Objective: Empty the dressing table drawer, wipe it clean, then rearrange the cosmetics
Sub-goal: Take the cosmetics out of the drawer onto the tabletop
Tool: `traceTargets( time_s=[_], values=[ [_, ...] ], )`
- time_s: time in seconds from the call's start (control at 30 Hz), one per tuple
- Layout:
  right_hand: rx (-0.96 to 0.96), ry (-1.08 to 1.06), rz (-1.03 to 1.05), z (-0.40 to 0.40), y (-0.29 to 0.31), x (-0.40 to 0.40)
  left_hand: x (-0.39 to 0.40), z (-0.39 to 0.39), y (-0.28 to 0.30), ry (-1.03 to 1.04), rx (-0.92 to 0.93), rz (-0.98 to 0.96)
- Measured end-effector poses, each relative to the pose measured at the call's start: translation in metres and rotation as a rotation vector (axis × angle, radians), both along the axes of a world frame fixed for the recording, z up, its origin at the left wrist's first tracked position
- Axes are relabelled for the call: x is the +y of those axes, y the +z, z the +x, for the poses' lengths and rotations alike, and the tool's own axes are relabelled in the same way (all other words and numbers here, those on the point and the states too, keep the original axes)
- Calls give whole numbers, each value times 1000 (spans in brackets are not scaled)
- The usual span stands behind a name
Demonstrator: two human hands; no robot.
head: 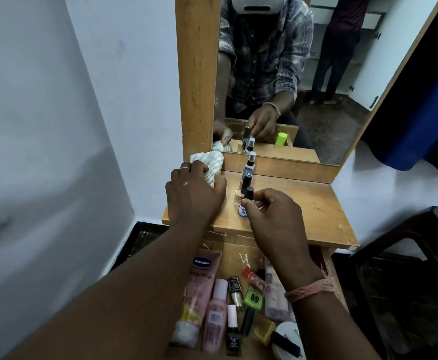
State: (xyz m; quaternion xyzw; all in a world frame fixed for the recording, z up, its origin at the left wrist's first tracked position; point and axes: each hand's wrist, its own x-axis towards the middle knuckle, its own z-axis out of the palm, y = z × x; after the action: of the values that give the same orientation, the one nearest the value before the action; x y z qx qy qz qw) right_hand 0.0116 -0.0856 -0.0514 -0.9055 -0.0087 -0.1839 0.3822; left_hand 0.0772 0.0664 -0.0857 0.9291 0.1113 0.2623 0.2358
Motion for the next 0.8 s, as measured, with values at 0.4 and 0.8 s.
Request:
traceTargets(
  time_s=[0.4,0.8],
  values=[
    [172,11,-12,-38,-9,-2,0,-2,2,-1,12,-14],
    [505,192,-341,-53,-68,15,0,-3,2,0,16,-8]
  ],
)
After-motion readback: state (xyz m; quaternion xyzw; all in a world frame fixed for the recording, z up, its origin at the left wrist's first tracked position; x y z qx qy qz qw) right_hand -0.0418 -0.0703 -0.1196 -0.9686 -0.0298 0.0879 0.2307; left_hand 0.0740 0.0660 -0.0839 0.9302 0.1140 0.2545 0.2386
